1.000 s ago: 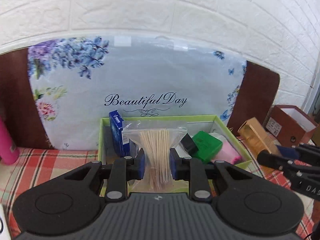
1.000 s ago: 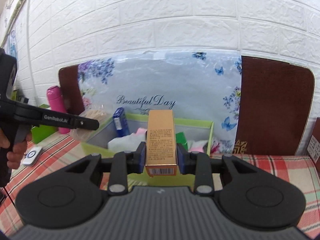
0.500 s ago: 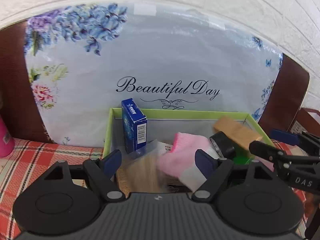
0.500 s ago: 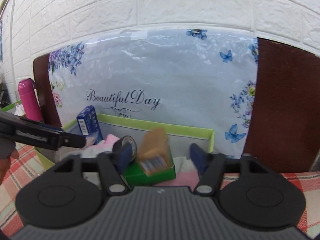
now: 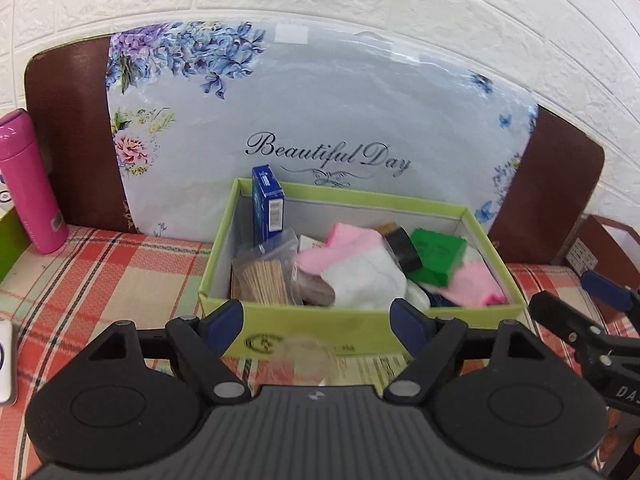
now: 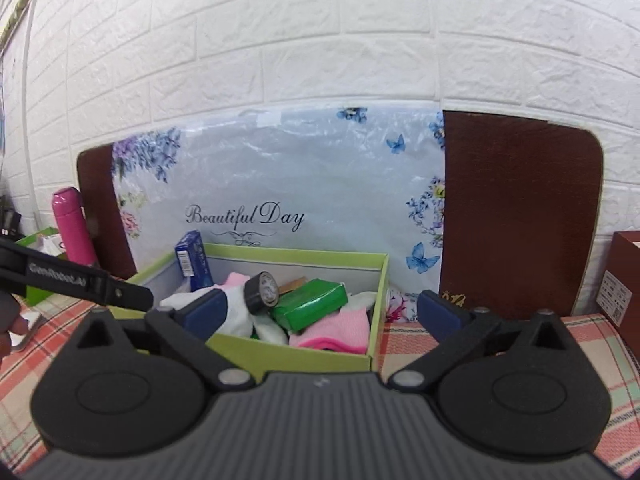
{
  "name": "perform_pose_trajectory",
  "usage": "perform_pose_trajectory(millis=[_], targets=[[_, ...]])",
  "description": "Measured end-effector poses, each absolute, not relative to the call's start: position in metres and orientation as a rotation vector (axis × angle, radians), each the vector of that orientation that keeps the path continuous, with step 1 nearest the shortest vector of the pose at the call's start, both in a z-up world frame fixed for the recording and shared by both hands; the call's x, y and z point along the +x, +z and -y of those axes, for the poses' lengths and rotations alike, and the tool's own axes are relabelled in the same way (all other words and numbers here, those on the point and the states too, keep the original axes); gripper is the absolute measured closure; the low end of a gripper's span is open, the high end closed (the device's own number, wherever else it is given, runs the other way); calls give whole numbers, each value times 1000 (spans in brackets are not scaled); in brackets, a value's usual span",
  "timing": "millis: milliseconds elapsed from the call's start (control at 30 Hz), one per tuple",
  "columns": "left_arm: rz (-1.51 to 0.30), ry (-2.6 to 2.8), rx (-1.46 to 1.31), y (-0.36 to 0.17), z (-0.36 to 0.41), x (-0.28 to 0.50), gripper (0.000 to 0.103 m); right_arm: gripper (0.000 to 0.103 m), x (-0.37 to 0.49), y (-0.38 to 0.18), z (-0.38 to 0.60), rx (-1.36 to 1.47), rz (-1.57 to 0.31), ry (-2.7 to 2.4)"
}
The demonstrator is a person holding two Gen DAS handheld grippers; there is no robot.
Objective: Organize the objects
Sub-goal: 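Lower the toothpick bag and tan box into the lime-green box and release both, then grasp the yellow medicine box with the left gripper while the right grasps the red tape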
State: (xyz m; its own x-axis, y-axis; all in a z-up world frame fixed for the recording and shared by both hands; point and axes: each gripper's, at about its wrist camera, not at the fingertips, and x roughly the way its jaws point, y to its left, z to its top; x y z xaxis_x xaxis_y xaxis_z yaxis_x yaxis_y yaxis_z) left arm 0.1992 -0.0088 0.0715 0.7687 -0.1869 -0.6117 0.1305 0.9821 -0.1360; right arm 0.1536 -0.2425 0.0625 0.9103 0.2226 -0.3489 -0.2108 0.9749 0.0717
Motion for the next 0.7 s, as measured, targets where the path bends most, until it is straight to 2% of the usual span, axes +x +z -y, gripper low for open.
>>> perform_pose_trajectory(millis=[367,700], targets=[[-714,-175,-94,59,23,133,19,0,79,64,257,80,-379,211],[-735,-173,-109,51,25,108,19,0,50,56,264,115,-407,206]])
